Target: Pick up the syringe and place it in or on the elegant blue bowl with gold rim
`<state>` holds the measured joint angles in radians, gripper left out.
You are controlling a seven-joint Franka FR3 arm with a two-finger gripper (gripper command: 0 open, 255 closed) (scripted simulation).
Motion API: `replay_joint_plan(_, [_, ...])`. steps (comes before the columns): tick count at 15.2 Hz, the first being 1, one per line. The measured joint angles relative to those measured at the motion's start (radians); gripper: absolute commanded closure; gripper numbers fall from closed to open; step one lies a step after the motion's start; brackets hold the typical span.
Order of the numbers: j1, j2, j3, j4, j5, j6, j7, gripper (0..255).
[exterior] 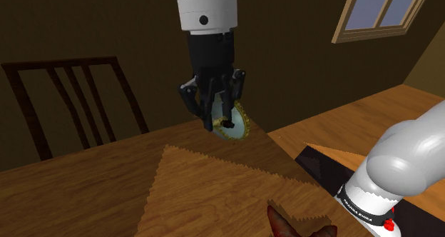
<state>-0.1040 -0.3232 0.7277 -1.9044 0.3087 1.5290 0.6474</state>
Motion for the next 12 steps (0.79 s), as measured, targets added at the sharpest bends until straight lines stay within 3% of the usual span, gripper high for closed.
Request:
replay_joint_plan(6, [-0.007, 0.016, -0.009, 0.096, -0.012, -0.083, 0.013, 255])
replay_joint_plan(12, [-0.055, 0.100, -0.050, 0.172, -0.082, -0.106, -0.061, 255])
